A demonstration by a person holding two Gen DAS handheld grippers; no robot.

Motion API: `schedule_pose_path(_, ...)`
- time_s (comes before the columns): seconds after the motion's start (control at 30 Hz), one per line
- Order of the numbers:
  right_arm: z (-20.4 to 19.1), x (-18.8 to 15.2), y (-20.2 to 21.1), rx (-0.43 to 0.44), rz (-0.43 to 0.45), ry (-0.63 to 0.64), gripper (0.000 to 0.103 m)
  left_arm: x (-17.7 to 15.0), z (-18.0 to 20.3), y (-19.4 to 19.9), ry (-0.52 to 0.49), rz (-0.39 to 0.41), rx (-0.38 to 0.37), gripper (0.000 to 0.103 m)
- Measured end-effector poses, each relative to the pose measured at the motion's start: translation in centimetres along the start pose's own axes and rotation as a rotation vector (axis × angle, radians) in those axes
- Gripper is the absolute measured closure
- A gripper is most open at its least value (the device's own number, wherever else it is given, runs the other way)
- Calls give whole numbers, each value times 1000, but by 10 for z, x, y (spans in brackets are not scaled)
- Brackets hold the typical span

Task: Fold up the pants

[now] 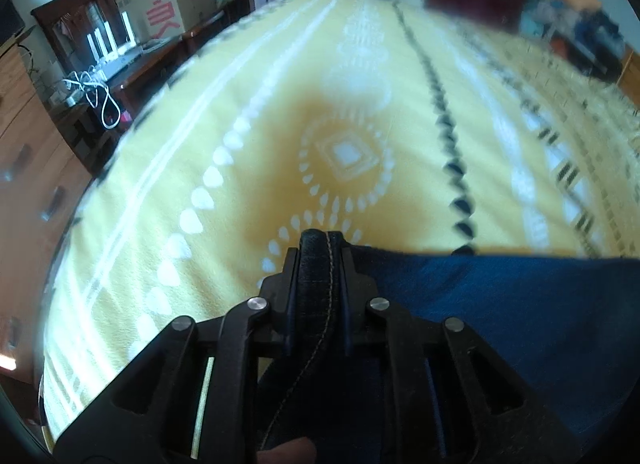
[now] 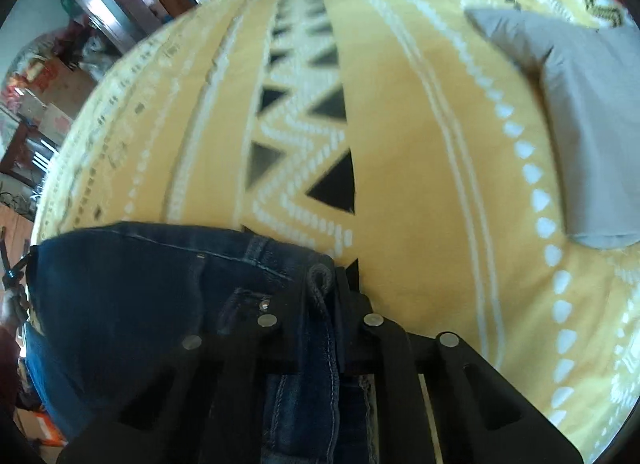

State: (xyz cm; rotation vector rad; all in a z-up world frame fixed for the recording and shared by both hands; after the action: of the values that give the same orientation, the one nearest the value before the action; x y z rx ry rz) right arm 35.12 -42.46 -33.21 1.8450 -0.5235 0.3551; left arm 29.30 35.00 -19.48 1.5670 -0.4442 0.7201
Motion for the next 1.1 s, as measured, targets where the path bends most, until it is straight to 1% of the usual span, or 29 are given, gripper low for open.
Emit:
schedule_pose_path(0.07,-4,2,28,36,68,-1,92,7,-3,21,29,51,-19,86)
schedule_pose_path(0.13,-8,-1,63,76,132,1,92,14,-6,48,62,110,-54,86)
schedule_pose_path(0.23,-22,-11,108,119,190,32,92,19,-14,98,110,208,-104,86)
schedule_pose_path(0.27,-28,-14,117,126,203,39,93,19,-14,110,115,230,-113,86)
schedule_pose_path(0.33,-35,-28,149,148,239,46,93,16,-21,138,124,273,-124,86)
schedule_pose_path(0.4,-39,-49,184,164,279,38,93,8,-33,166,146,310,-127,86)
schedule_pose_path(0.43,-39,-60,198,171,291,36,93,-1,-41,182,159,329,-129,86)
schedule_pose_path(0.5,-38,-85,224,175,304,40,93,-17,-53,199,179,350,-107,88)
schedule_pose_path(0.53,-37,-102,238,177,305,42,93,-30,-66,208,206,347,-113,88)
schedule_pose_path(0.6,-31,-134,259,176,297,41,95,-55,-91,218,266,346,-80,91)
schedule_pose_path(0.63,-28,-150,267,169,285,39,98,-66,-102,219,304,333,-86,91)
schedule_pose_path(0.67,-24,-169,273,158,265,34,99,-85,-117,220,349,315,-76,91)
schedule_pose_path(0.73,-9,-211,280,149,216,-1,102,-120,-136,216,398,256,-45,92)
schedule_pose_path(0.77,-2,-226,280,147,194,-19,102,-141,-145,210,427,213,-18,92)
schedule_pose_path(0.83,13,-262,278,100,136,-47,102,-177,-157,197,494,133,12,92)
schedule_pose_path(0.87,20,-276,276,74,114,-62,102,-188,-160,192,513,100,30,92)
schedule_pose_path(0.9,25,-287,277,48,106,-81,102,-199,-159,189,524,70,33,92)
schedule_pose_path(0.93,25,-293,278,31,109,-90,100,-205,-155,189,526,56,27,88)
schedule_pose_path(0.97,19,-295,282,18,120,-85,95,-209,-150,189,529,44,26,88)
schedule_pose_path(1.0,11,-294,283,12,129,-77,93,-210,-146,189,531,40,16,86)
schedule_pose_path(1.07,-17,-289,283,37,154,-40,92,-207,-133,188,514,30,-23,66)
schedule_pose_path(1.1,-37,-286,278,52,159,-8,90,-204,-128,187,511,24,-50,44)
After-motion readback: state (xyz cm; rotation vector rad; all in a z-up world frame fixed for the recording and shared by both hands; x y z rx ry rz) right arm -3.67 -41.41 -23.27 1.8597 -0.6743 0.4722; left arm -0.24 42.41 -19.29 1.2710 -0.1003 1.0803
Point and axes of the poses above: each gripper's, at about its wrist camera, not at the fingertips, and y roughly against the way its jaws point, z to its right, x to its top, the point moved 1 cm from there along -y, roughly the way its jaws point, and after that the axes turned 6 degrees about z, right-handed, at the moved point
